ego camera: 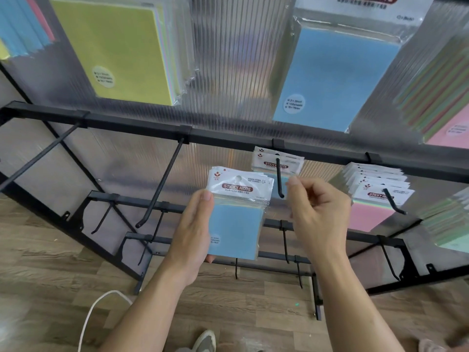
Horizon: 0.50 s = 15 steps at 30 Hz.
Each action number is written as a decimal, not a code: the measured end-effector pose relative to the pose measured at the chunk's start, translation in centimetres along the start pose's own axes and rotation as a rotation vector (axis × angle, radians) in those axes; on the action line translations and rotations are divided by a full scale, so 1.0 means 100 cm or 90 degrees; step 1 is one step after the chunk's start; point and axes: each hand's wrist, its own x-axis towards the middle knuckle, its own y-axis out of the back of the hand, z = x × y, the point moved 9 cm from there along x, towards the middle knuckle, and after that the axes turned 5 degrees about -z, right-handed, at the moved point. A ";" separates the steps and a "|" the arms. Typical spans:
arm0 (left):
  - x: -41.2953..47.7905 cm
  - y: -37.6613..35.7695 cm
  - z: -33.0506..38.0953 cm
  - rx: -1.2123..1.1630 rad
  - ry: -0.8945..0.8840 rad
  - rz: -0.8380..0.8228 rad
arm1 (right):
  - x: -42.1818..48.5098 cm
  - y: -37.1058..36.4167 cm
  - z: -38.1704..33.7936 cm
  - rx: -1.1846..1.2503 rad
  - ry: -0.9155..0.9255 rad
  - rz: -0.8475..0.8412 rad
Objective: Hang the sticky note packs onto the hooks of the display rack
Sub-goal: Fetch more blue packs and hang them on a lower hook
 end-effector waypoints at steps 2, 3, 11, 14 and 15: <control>-0.004 -0.004 0.001 -0.011 -0.004 -0.012 | -0.008 -0.012 -0.006 0.042 -0.009 -0.072; -0.006 -0.006 0.001 -0.017 -0.006 -0.020 | -0.011 -0.018 -0.006 0.041 -0.020 -0.099; -0.016 -0.010 -0.003 -0.044 -0.026 -0.026 | -0.028 -0.020 0.014 0.063 -0.084 -0.109; -0.018 -0.006 -0.006 -0.024 -0.024 -0.009 | -0.031 -0.017 0.015 0.065 -0.096 -0.102; -0.018 -0.006 -0.007 -0.020 -0.024 -0.005 | -0.032 -0.016 0.016 0.071 -0.099 -0.100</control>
